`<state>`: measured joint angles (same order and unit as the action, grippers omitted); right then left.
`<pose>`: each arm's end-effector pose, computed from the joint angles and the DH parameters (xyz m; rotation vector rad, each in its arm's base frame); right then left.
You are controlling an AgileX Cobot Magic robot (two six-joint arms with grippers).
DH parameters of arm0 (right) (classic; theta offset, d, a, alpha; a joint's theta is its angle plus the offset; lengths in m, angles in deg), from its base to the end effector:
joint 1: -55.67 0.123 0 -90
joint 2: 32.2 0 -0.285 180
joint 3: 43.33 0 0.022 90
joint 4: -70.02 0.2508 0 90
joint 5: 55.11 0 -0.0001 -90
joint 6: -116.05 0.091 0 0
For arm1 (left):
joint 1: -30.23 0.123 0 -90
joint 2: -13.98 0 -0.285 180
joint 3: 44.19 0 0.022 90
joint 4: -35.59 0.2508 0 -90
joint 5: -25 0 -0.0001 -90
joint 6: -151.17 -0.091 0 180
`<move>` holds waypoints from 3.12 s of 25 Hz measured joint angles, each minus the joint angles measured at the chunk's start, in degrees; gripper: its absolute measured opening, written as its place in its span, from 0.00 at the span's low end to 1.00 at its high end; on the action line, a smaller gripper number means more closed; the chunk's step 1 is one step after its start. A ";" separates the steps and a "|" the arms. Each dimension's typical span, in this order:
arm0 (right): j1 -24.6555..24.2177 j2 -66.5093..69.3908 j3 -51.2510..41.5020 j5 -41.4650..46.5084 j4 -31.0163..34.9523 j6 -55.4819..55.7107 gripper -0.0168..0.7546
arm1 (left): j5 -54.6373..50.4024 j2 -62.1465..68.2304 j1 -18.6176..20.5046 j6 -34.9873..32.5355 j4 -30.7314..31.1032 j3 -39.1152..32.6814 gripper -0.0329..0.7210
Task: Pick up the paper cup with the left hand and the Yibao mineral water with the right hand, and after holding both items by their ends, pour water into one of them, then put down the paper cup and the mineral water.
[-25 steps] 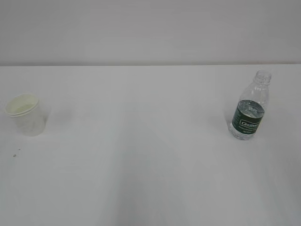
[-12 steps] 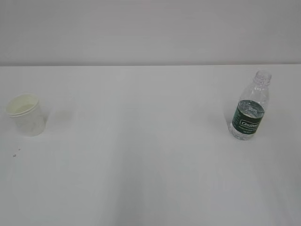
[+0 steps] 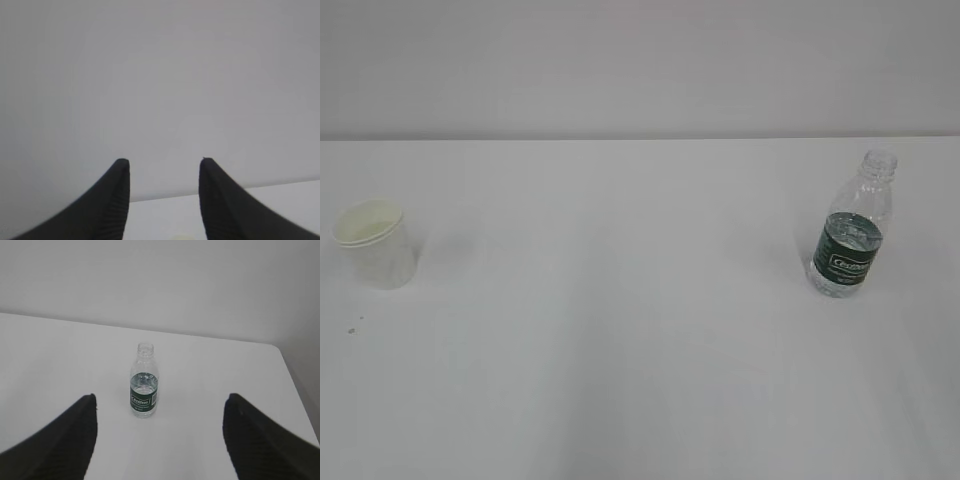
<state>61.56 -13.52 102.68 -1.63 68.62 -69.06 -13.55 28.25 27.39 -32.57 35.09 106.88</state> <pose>0.0036 -0.0014 0.3585 -0.1774 1.8440 -0.0188 -0.0305 0.0010 0.4041 0.0815 1.4245 0.0034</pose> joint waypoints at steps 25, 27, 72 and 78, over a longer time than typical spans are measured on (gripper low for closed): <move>0.00 -0.26 -0.11 3.10 -5.02 1.73 0.78 | -8.10 -2.33 0.00 0.00 2.66 -4.92 0.42; 0.00 -0.26 -0.46 3.78 -5.33 2.20 0.78 | -9.03 -2.33 0.00 0.00 2.66 -5.63 0.42; 0.00 -0.26 -10.45 13.51 -5.56 2.58 0.84 | -24.65 -2.33 0.00 0.00 -5.36 -9.88 0.76; 0.00 -0.28 -11.79 13.63 -5.56 2.43 0.84 | -23.82 -2.33 0.00 0.00 -6.30 -12.37 0.76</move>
<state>61.56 -13.80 90.89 12.00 63.06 -66.63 -37.38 25.92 27.39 -32.57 28.79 94.52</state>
